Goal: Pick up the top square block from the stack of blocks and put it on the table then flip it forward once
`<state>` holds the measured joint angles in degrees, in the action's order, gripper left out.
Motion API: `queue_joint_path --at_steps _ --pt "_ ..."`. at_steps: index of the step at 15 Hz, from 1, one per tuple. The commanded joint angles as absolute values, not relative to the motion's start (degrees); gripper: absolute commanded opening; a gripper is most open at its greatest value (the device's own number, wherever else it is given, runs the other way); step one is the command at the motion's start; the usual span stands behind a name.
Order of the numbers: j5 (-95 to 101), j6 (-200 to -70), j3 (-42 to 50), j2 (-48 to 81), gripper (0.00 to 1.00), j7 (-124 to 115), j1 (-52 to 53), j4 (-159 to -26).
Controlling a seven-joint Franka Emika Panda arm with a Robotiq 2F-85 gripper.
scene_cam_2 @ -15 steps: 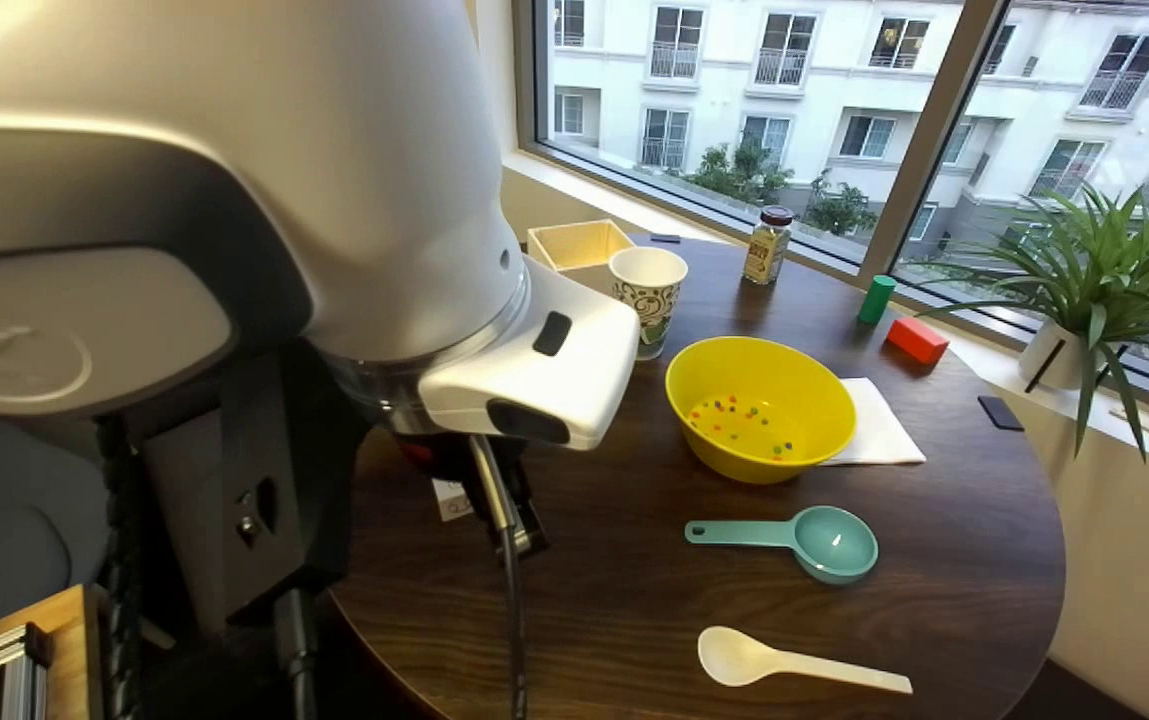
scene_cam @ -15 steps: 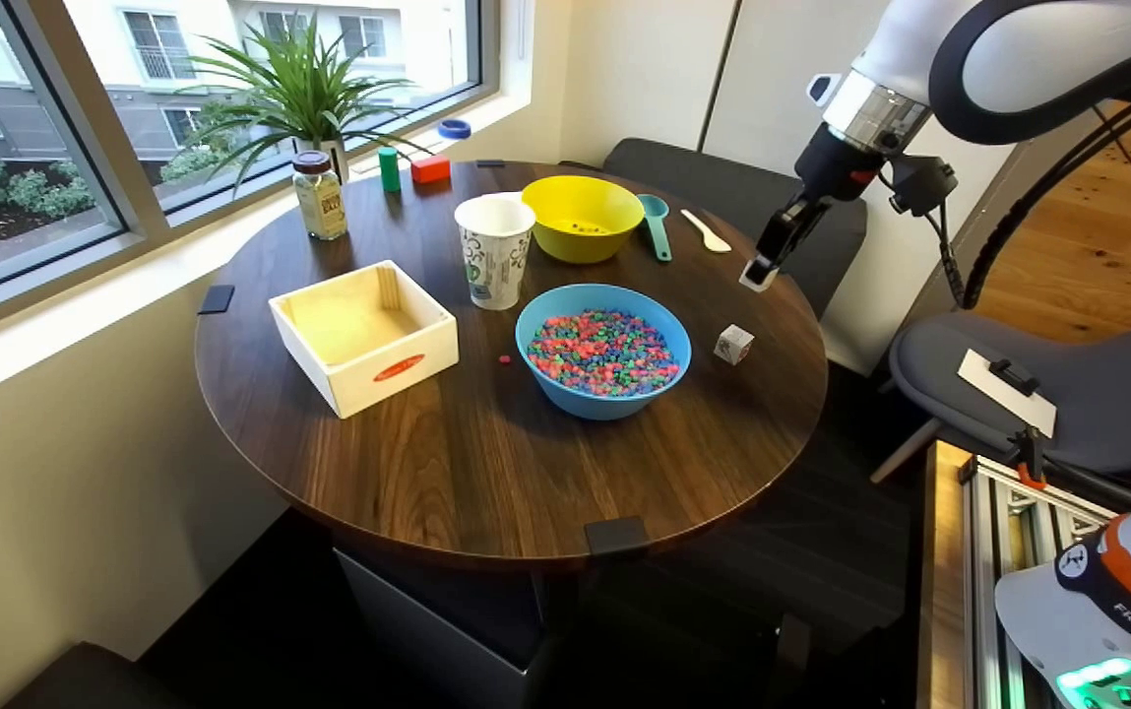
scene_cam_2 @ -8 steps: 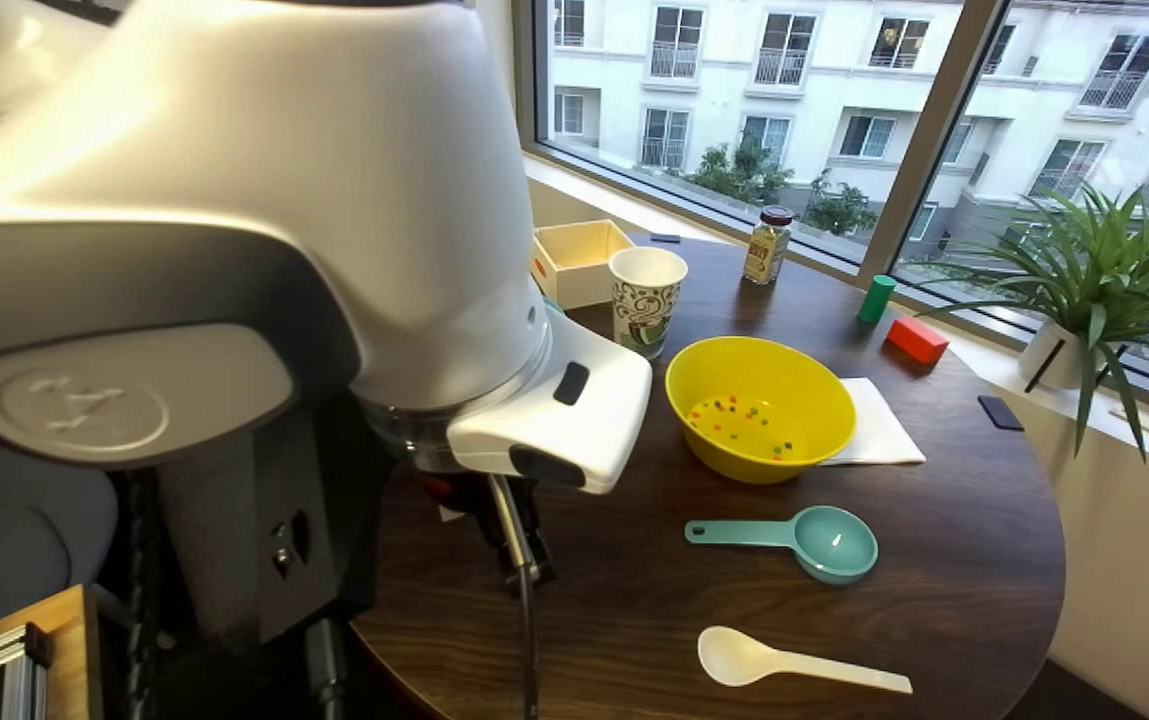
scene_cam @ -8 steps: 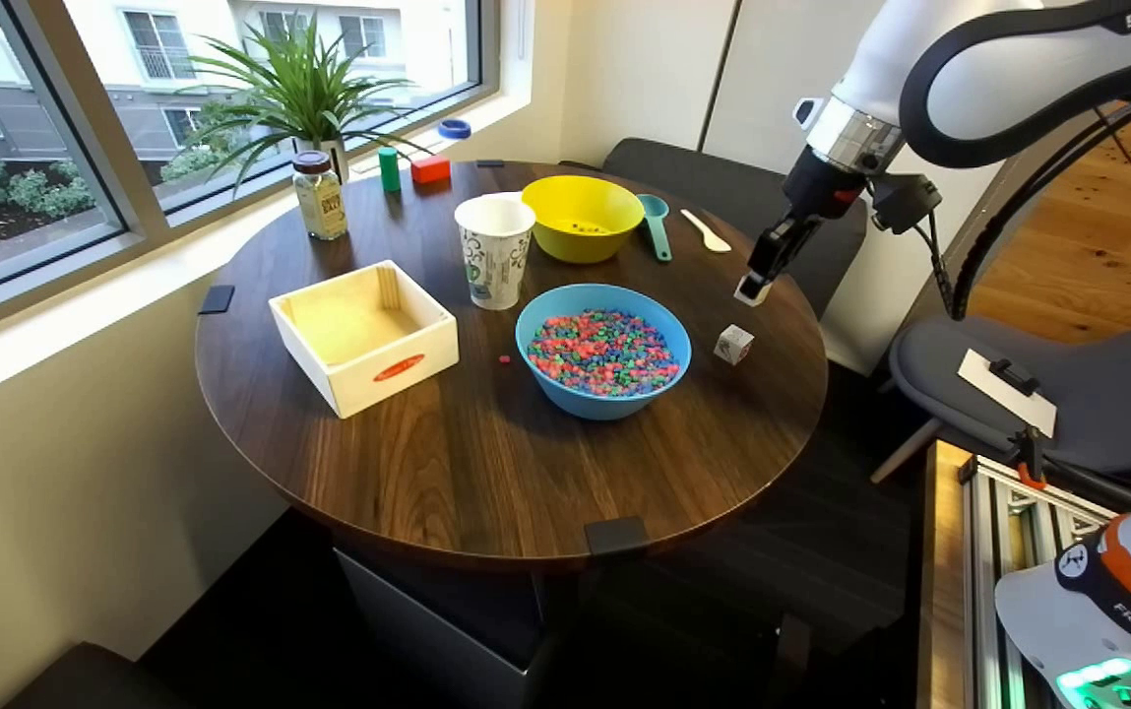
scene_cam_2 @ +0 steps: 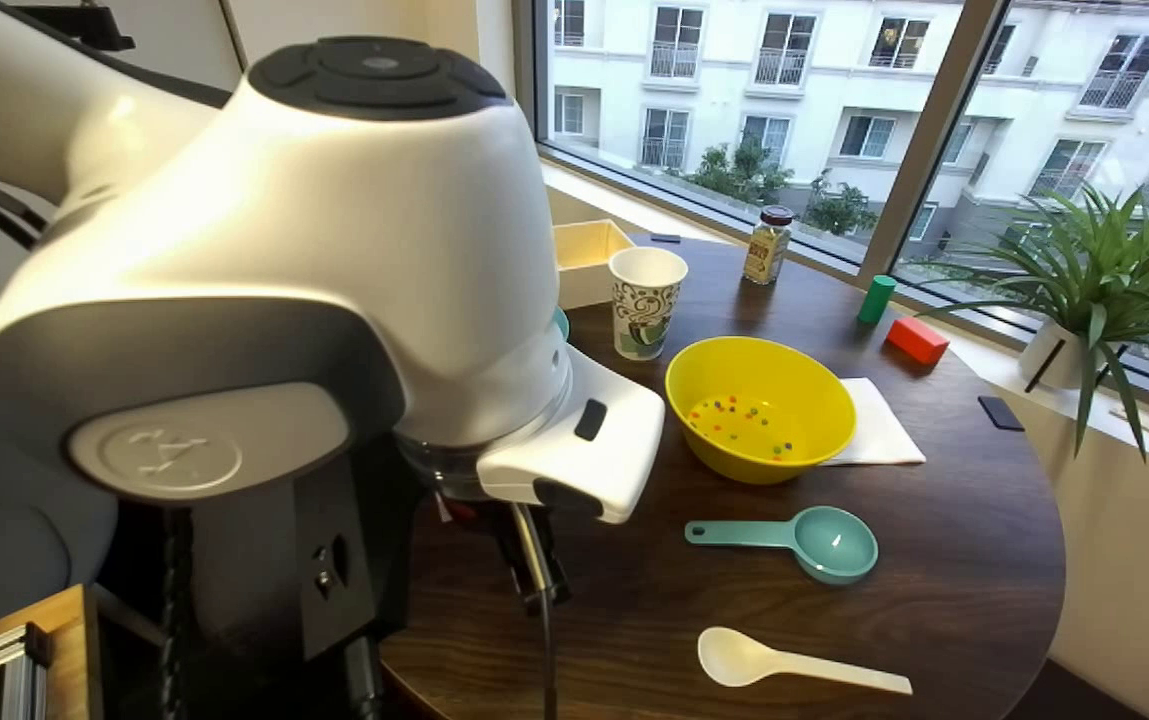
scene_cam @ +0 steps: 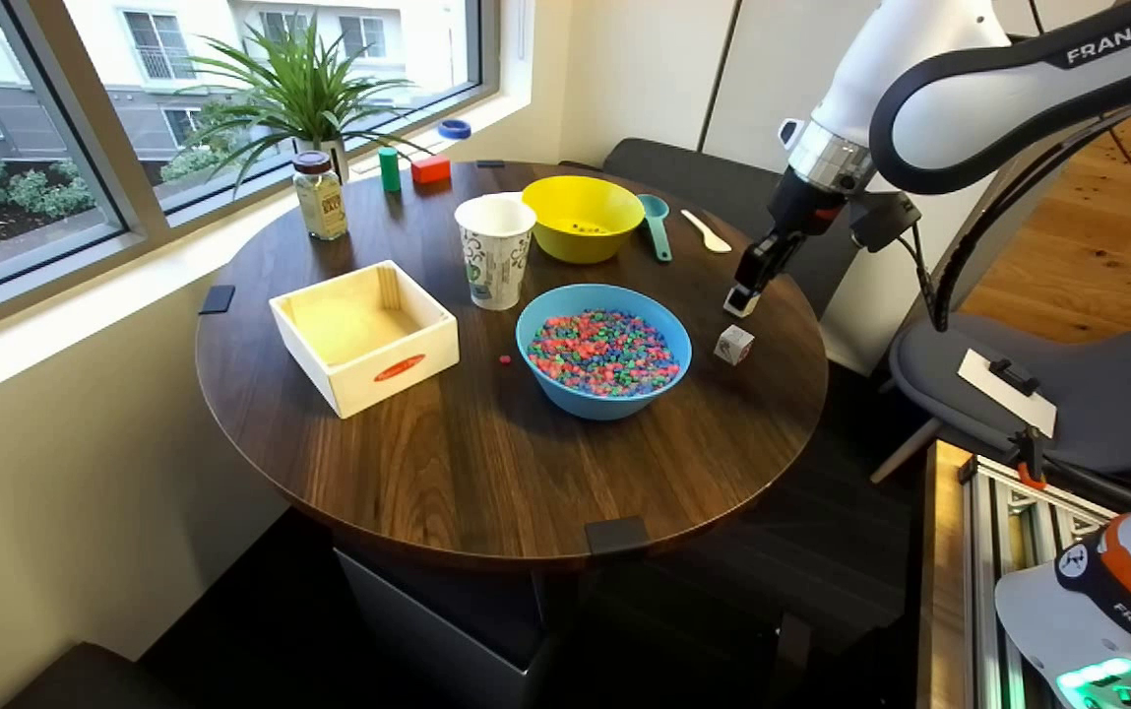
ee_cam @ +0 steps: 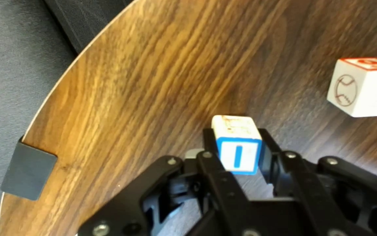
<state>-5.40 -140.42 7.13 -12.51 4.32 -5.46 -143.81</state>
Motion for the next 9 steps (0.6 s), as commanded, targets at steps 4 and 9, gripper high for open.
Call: queue_joint_path --at_steps 4,9 --pt "-5.2 -140.5 6.8 -12.7 0.79 3.6 -5.4 -143.9" --pt "-8.8 -133.8 8.2 -14.0 1.00 7.6 -4.4 -141.1"
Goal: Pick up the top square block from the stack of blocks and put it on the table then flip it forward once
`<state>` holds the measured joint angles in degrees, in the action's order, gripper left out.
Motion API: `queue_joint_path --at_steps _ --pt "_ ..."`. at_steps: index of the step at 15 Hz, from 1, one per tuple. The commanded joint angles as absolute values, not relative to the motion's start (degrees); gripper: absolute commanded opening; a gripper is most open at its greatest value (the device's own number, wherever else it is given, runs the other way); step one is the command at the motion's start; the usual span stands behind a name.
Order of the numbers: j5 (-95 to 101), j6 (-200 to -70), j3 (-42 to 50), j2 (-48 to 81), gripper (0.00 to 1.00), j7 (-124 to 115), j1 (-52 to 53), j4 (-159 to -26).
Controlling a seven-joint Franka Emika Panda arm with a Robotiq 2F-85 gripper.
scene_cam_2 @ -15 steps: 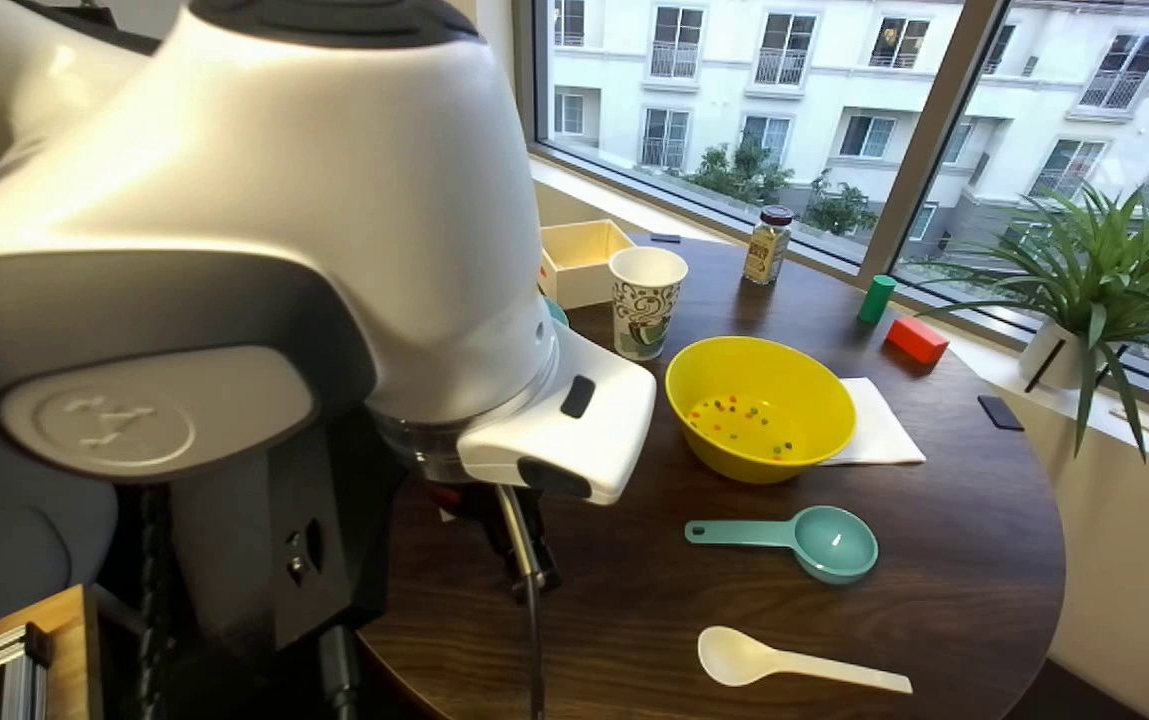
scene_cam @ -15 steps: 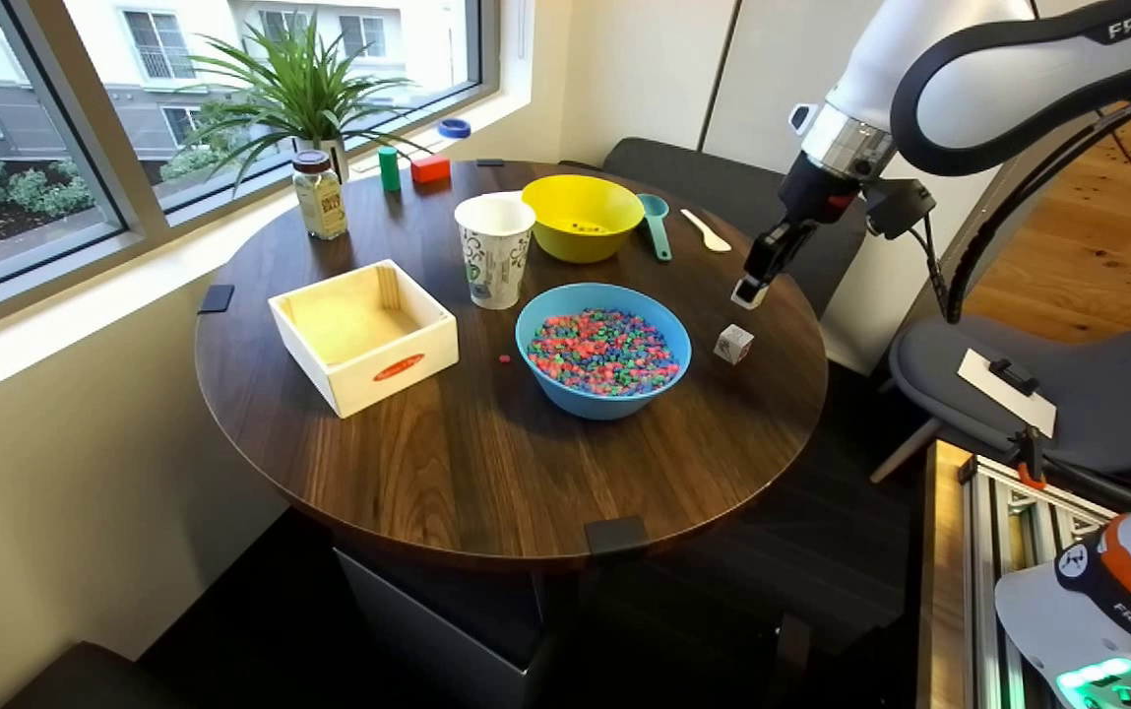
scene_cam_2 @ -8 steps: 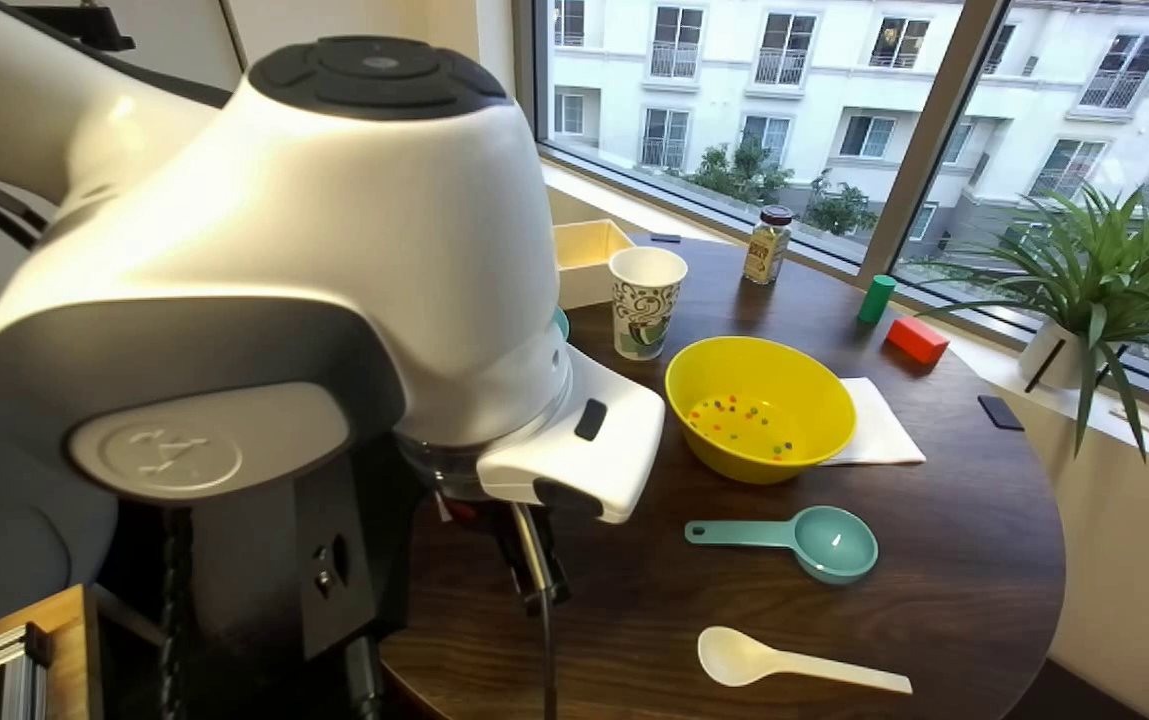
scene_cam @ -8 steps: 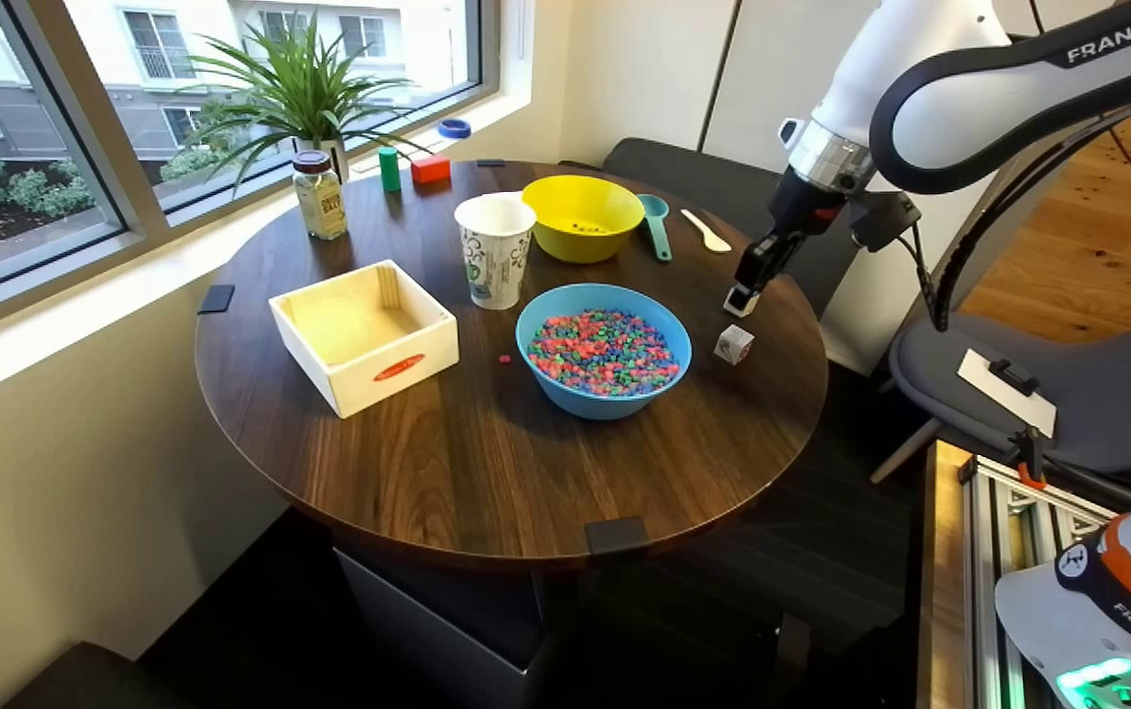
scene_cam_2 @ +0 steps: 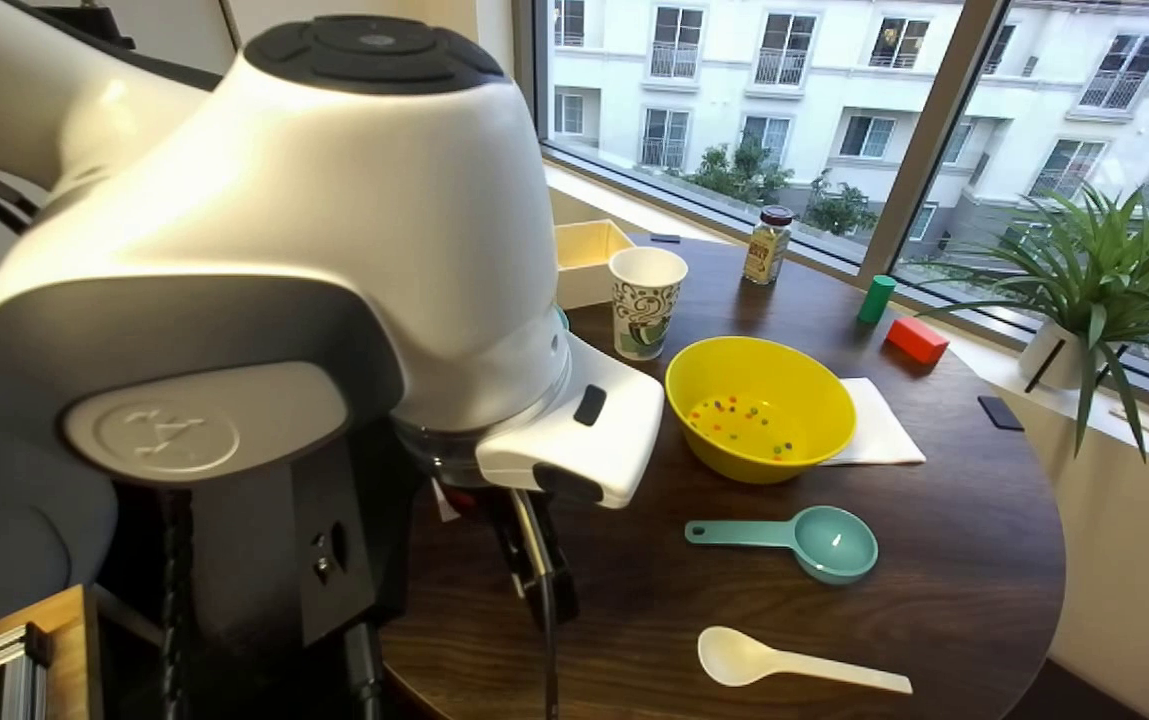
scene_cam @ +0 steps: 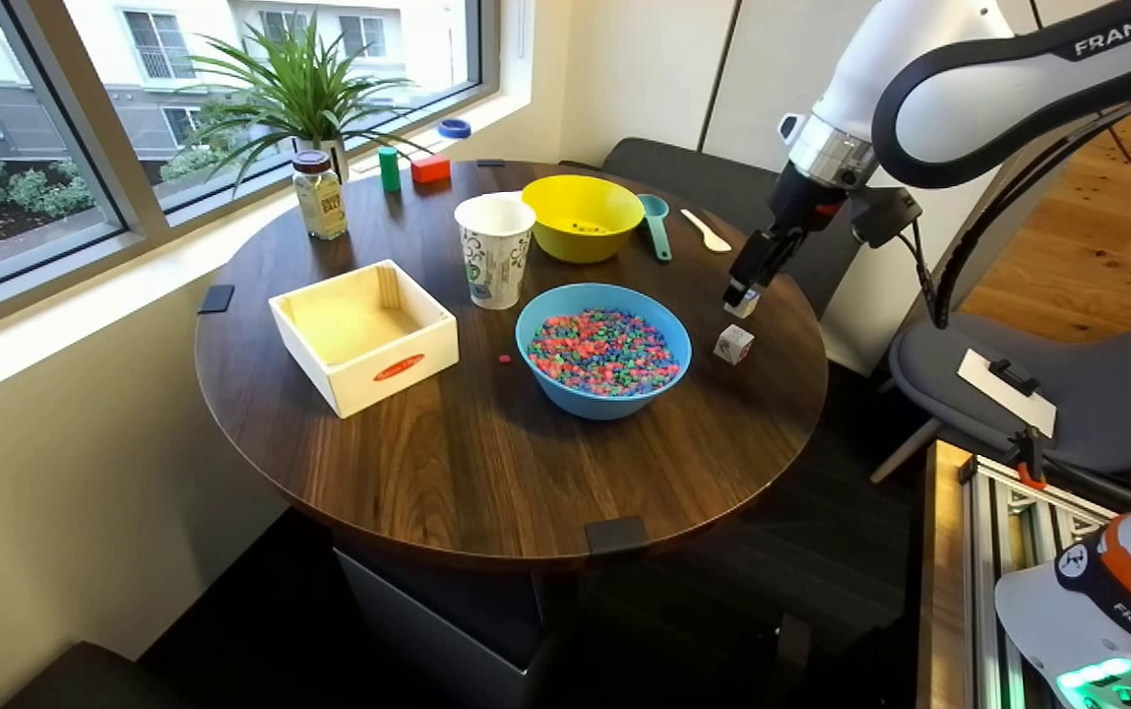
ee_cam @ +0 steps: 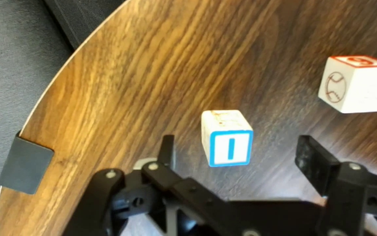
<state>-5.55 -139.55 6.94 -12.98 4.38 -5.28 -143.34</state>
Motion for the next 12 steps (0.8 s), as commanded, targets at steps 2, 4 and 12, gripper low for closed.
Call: queue_joint_path --at_steps 2,4,12 --pt "-10.3 -128.7 9.1 -13.6 1.00 10.0 -4.6 -138.4" --pt "-12.6 -122.2 10.3 -12.6 1.00 13.2 -4.6 -135.1" --pt "-11.7 -106.1 12.2 -5.1 1.00 17.1 -6.6 -124.9"
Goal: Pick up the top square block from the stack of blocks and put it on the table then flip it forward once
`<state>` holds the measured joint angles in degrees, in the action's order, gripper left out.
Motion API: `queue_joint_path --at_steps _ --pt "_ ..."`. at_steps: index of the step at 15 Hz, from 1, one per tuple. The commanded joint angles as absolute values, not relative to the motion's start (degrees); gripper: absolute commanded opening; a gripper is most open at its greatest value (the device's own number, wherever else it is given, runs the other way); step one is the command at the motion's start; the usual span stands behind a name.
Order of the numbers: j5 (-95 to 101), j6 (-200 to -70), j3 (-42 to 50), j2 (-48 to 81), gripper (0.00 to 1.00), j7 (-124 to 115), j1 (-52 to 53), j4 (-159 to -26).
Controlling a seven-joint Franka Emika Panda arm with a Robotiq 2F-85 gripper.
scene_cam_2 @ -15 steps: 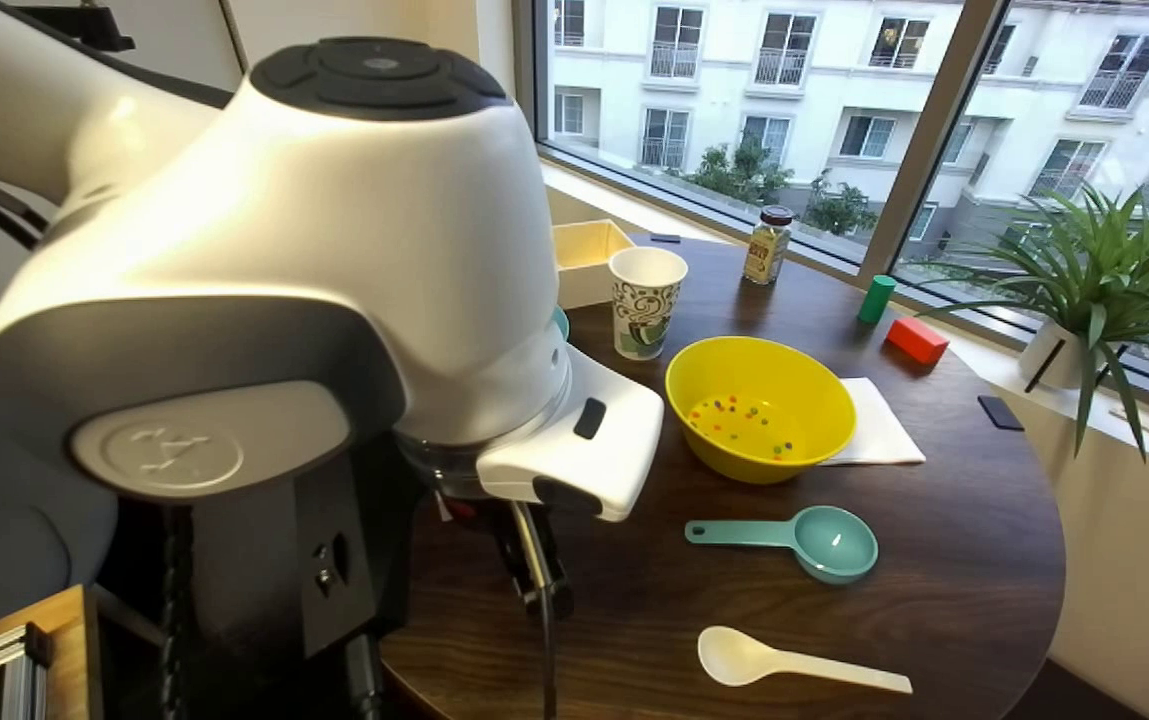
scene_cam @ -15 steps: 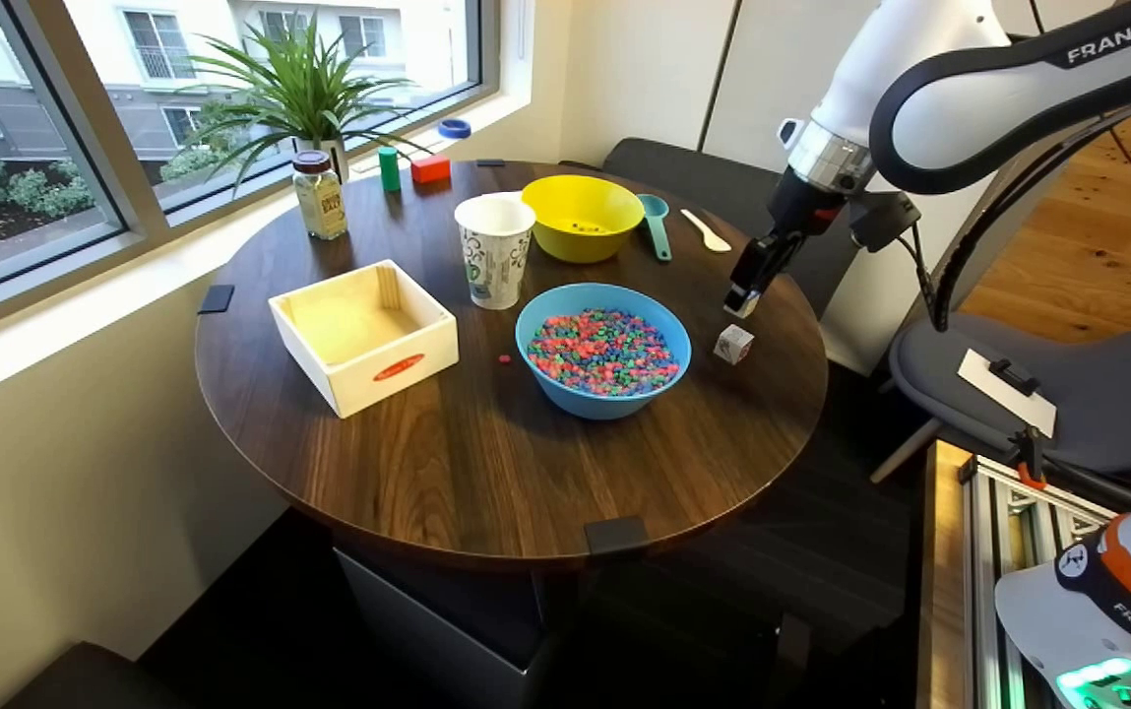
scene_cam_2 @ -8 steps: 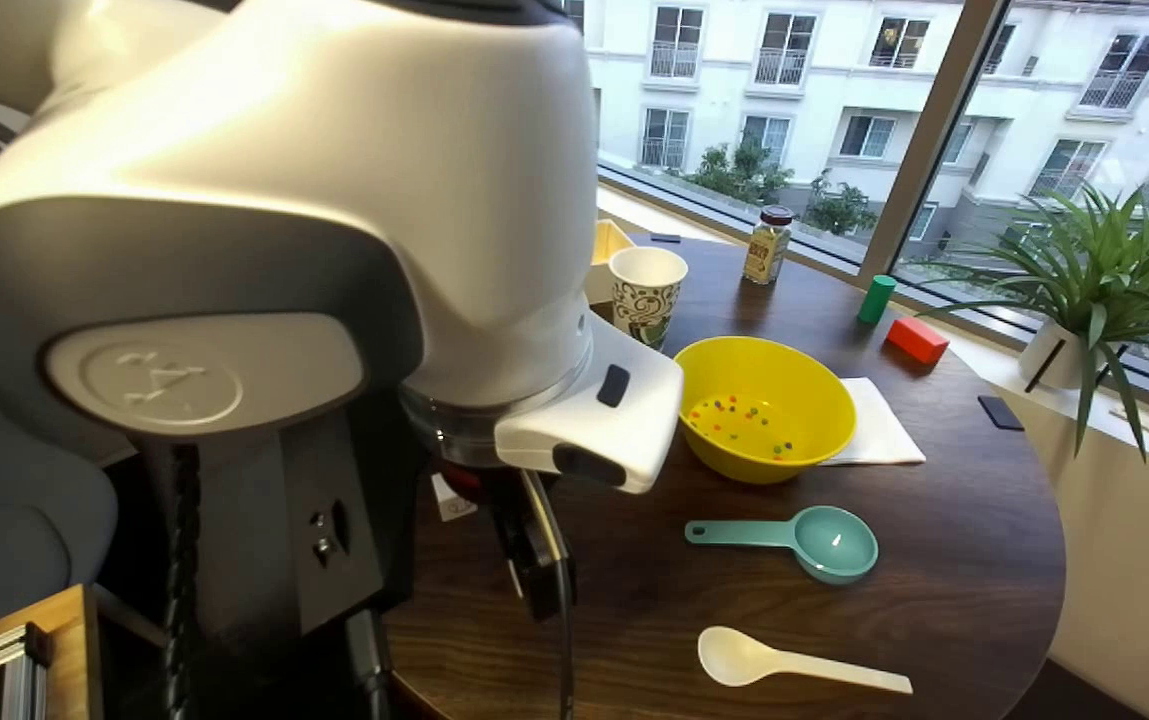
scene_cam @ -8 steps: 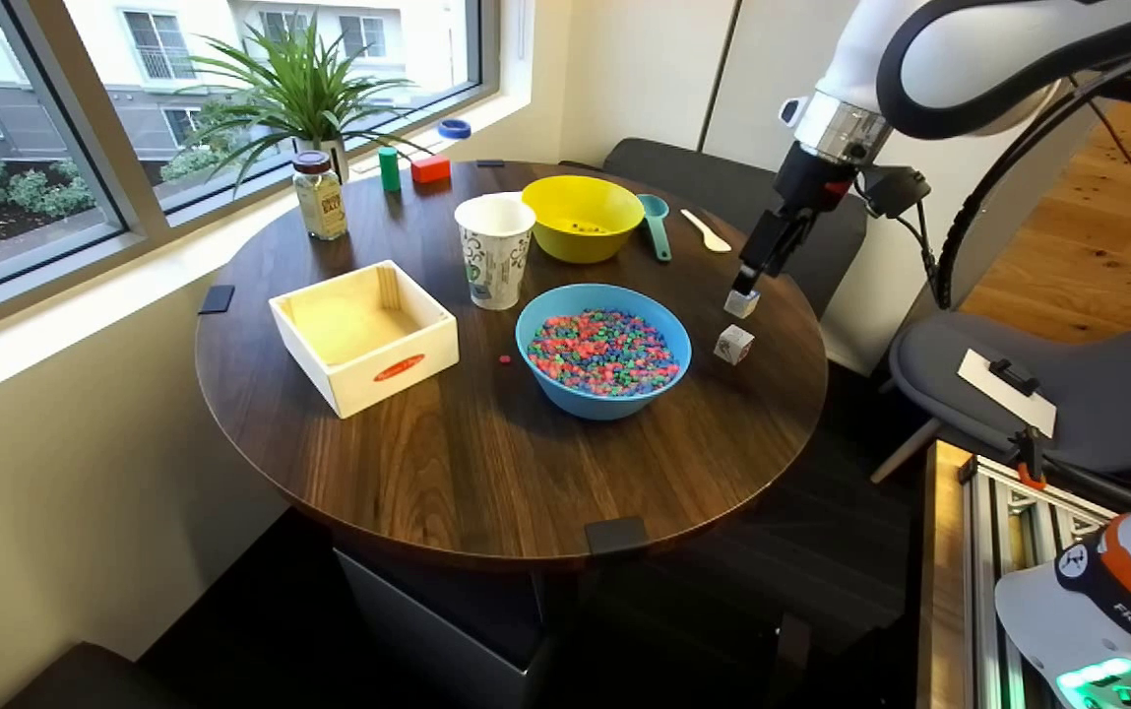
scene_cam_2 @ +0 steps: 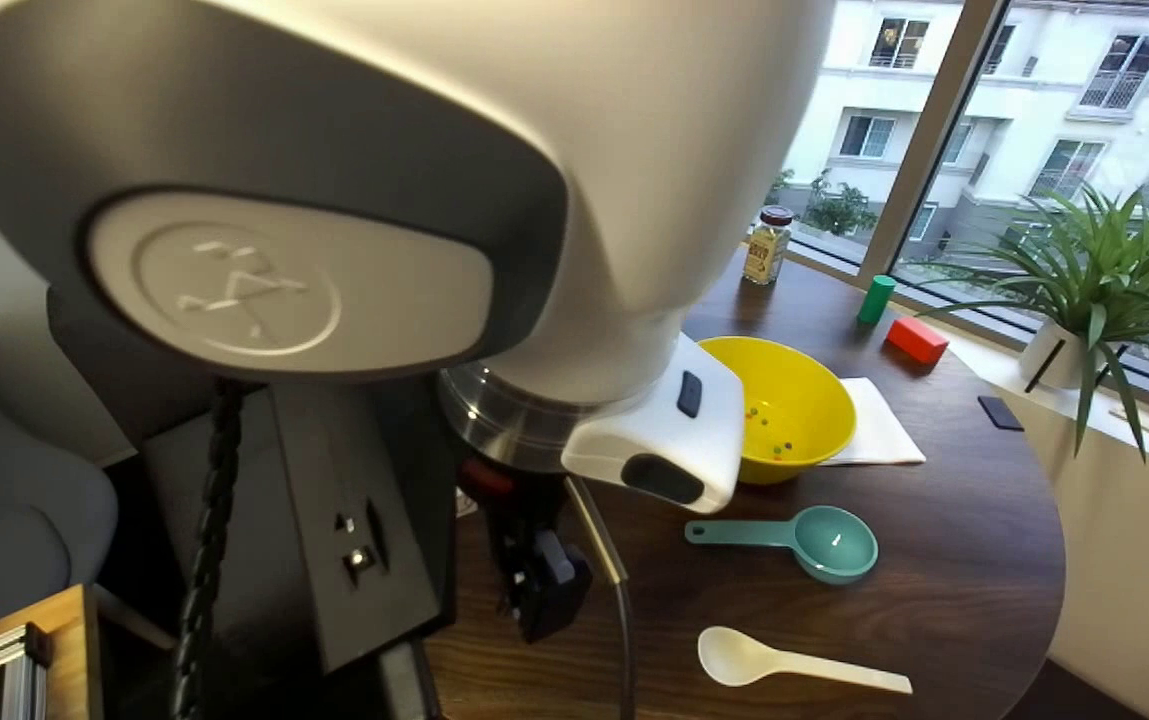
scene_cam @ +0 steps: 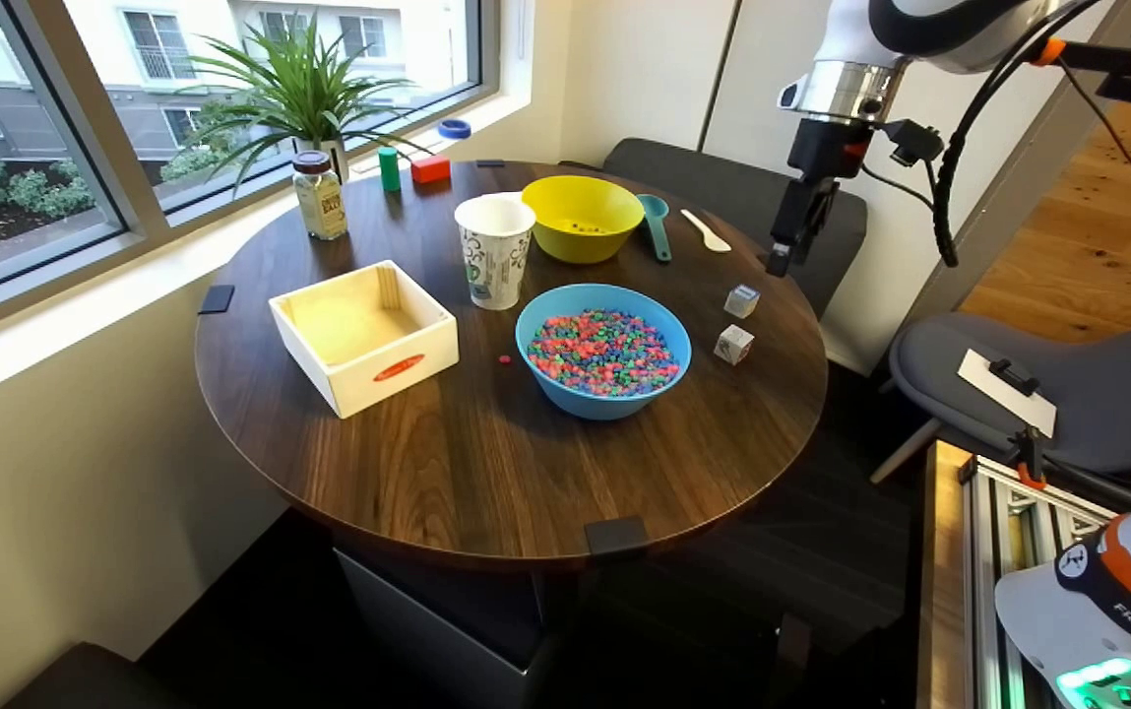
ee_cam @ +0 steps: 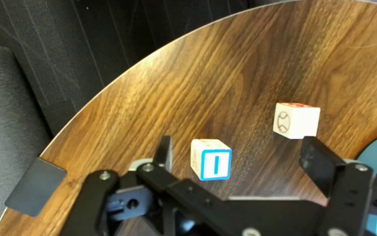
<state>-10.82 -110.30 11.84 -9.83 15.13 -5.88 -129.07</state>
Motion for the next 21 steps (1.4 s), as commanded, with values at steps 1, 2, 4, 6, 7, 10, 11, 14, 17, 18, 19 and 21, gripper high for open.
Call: queue_joint_path --at_steps 1,2,4,6,7,10,11,14,17,18,19,21 --pt "-11.8 -105.2 12.2 -4.0 1.00 17.4 -6.8 -124.0" --pt "-11.9 -104.6 12.1 -2.9 1.00 17.5 -7.0 -123.1" --pt "-11.9 -104.0 11.6 -1.0 1.00 17.7 -7.1 -122.0" --pt "-11.6 -104.4 10.8 0.0 1.00 17.7 -7.0 -121.6" --pt "-11.6 -104.5 10.4 0.3 1.00 17.9 -6.9 -121.6" --pt "-11.2 -104.4 9.3 1.0 1.00 18.2 -6.8 -121.7" --pt "-11.5 -104.2 9.2 1.7 1.00 18.3 -7.0 -121.2" --pt "-12.4 -102.9 9.4 3.6 1.00 19.1 -7.7 -119.2" --pt "-12.6 -101.3 9.4 5.9 1.00 19.8 -8.5 -116.4" --pt "-12.7 -100.7 9.3 6.7 1.00 20.0 -8.8 -115.6" --pt "-13.0 -99.9 9.2 7.5 1.00 20.2 -9.0 -114.6" --pt "-13.5 -98.5 9.0 9.0 1.00 20.4 -9.4 -113.1"
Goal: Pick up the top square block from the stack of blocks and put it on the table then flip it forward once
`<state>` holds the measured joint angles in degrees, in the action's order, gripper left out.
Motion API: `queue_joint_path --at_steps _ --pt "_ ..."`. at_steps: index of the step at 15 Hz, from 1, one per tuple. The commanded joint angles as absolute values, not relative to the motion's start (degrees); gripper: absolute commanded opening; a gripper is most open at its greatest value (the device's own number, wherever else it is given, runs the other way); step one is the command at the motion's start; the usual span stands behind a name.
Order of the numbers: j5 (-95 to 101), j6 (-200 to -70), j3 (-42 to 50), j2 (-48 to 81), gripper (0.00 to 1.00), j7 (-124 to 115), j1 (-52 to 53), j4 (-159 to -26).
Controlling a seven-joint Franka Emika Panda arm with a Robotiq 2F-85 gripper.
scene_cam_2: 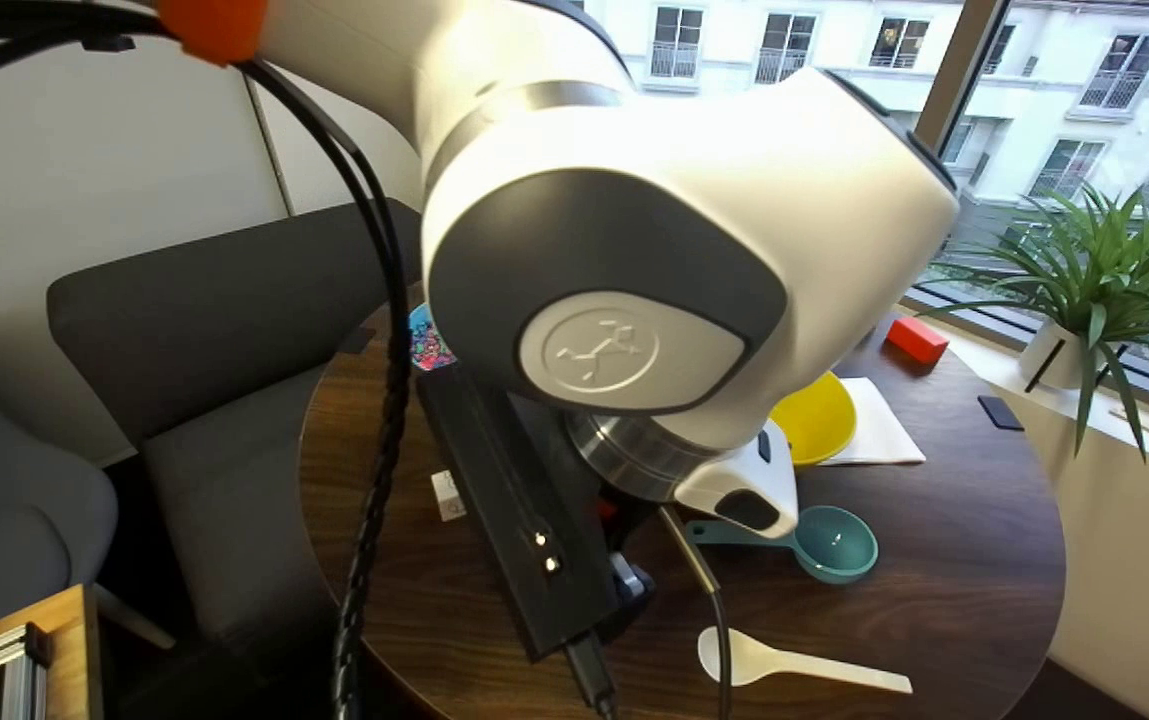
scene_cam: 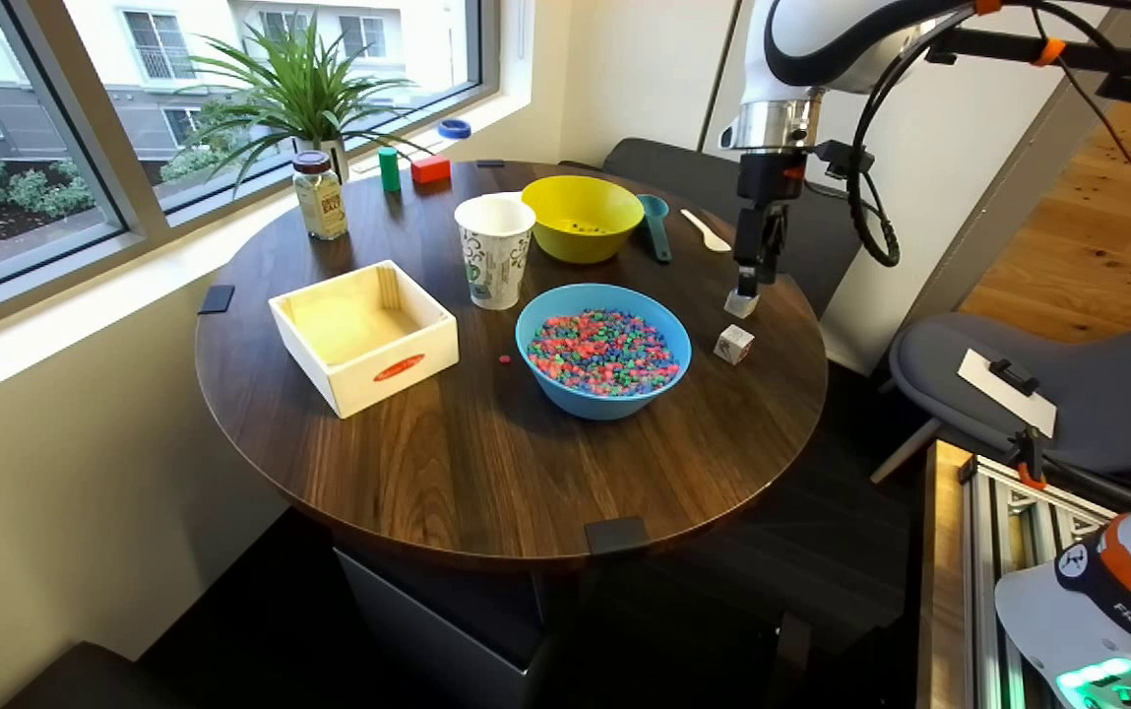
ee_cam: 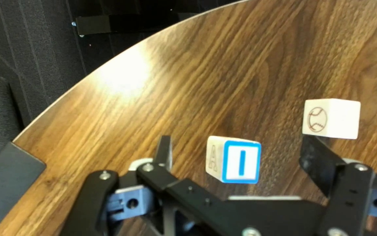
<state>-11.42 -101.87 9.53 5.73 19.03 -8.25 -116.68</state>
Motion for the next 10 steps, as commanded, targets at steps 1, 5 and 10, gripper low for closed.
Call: queue_joint_path --at_steps 1,5,10 --pt "-13.8 -97.7 8.8 9.8 1.00 20.5 -9.5 -112.3" --pt "-14.2 -95.0 8.4 12.8 1.00 19.9 -10.0 -109.3" --pt "-14.0 -90.4 7.8 15.8 1.00 19.6 -10.4 -105.4"
